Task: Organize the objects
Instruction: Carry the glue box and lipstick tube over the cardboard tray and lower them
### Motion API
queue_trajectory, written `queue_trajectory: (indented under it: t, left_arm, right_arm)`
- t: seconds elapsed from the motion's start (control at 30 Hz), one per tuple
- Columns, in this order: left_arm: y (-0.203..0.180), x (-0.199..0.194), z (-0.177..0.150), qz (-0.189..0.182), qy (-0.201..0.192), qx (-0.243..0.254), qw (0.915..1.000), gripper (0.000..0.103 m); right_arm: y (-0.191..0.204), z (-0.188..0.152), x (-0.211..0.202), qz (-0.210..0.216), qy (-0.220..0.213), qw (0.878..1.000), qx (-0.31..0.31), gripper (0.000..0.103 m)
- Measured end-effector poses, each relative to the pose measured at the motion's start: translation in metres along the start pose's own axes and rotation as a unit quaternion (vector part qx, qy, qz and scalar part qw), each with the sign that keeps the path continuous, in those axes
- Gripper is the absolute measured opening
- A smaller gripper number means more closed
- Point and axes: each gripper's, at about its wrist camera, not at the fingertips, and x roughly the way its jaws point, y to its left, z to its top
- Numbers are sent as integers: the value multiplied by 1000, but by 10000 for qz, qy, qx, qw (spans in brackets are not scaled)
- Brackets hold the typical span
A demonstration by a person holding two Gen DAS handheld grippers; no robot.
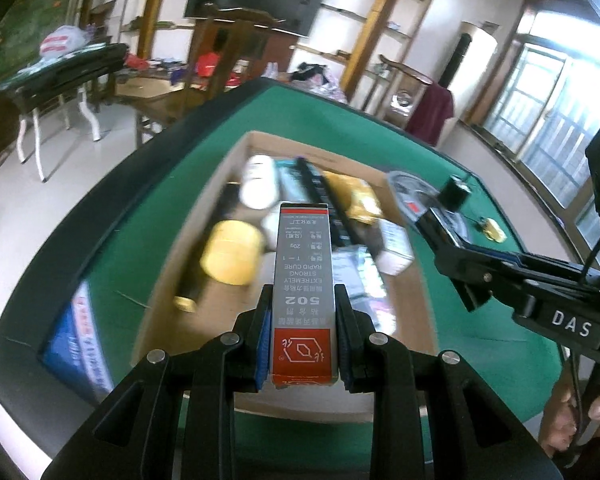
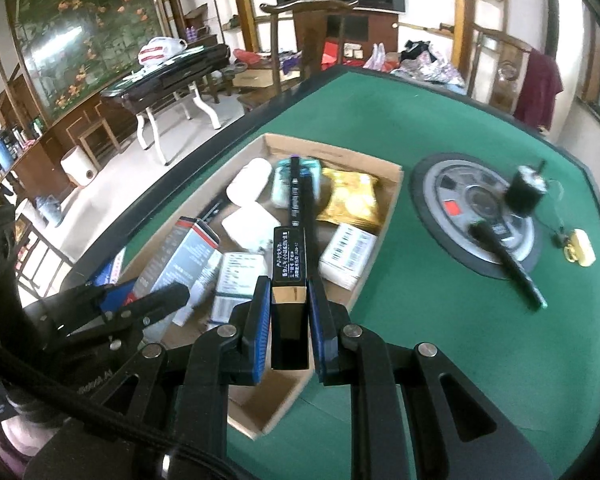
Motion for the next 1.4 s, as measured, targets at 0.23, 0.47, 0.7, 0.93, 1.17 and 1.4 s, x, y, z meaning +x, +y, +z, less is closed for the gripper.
queue_trajectory:
  t: [0.23,0.47,0.7,0.93,1.17,1.4]
  left_arm:
    - [27,22,4,125,153,-132,9997,23]
    - [29,34,19,231,201,49,9995,23]
    - [27,47,28,175,326,166,9992,23]
    - [13,57,34,197,415,344,9984,23]
    - [14,58,32,278,455,311,9981,23]
    - [23,57,20,511,594,289,9965,23]
  right_arm:
    - [5,0,40,217,395,9988,194,15]
    - [-9,10,65,221,587,9967,518,15]
    - [-22,9,73,207,736,9945,720,15]
    - [-17,-8,64,180,793,9943,684,15]
    - [-18,-21,60,334,925,9921,774,16]
    - [-6,-32,57,254,1010,9927,612,16]
